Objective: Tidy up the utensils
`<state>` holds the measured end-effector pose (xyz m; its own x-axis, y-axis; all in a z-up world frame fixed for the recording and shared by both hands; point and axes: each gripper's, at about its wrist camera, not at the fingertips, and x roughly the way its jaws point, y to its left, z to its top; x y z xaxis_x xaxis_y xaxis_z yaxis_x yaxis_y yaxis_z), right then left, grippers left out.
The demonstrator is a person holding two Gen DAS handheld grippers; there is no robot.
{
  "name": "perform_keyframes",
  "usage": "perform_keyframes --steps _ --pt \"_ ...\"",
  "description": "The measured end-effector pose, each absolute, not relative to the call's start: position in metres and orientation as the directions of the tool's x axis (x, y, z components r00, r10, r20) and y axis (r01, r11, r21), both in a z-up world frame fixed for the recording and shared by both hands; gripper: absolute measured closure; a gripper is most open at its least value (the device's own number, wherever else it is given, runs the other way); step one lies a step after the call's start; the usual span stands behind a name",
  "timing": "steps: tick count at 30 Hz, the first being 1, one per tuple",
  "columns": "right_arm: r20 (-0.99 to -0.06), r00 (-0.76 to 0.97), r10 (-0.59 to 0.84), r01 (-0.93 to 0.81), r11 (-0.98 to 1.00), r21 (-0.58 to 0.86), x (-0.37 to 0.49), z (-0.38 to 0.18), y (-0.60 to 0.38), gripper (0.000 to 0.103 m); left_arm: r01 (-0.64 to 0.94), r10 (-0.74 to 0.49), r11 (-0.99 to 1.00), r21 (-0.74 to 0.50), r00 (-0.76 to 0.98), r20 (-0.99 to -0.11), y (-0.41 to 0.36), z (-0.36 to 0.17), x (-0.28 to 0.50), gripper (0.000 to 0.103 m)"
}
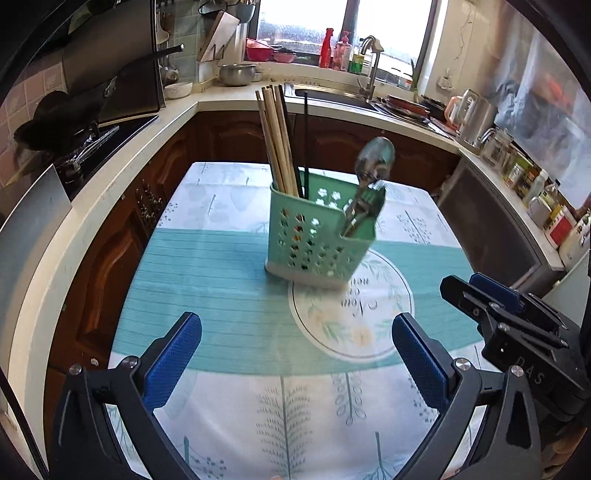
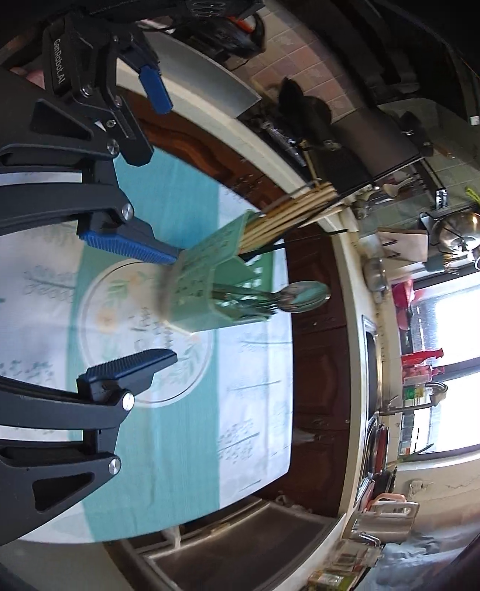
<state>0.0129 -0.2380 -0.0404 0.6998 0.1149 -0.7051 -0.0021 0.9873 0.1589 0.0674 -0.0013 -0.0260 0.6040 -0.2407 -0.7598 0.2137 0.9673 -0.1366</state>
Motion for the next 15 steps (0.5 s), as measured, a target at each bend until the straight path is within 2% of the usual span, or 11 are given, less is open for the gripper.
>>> perform_keyframes --steps 2,4,11,15 --pt "-0.716 0.689 0.109 -0.005 0.989 0.145 -0.007 -0.043 -0.234 0.046 0.204 -0.214 0.973 -0.109 0.607 -0.765 -0.004 -0.026 0.056 0.001" --pt "-0.727 0.679 0.101 0.007 0.99 0.144 -0.026 -0.041 -0.233 0.035 0.176 -0.166 0.982 -0.072 0.614 -0.772 -0.007 -0.025 0.046 0.001" --pt "-0.713 0.696 0.082 0.07 0.981 0.181 -0.086 -0.028 -0.235 0.026 0.108 -0.092 0.994 -0.031 0.629 -0.772 -0.006 -0.021 0.02 0.001" --pt "-0.709 0.7 0.084 0.051 0.985 0.167 -0.113 -0.02 -0.228 0.025 0.093 -0.072 0.996 -0.014 0.659 -0.749 -0.003 -0.011 0.013 0.001"
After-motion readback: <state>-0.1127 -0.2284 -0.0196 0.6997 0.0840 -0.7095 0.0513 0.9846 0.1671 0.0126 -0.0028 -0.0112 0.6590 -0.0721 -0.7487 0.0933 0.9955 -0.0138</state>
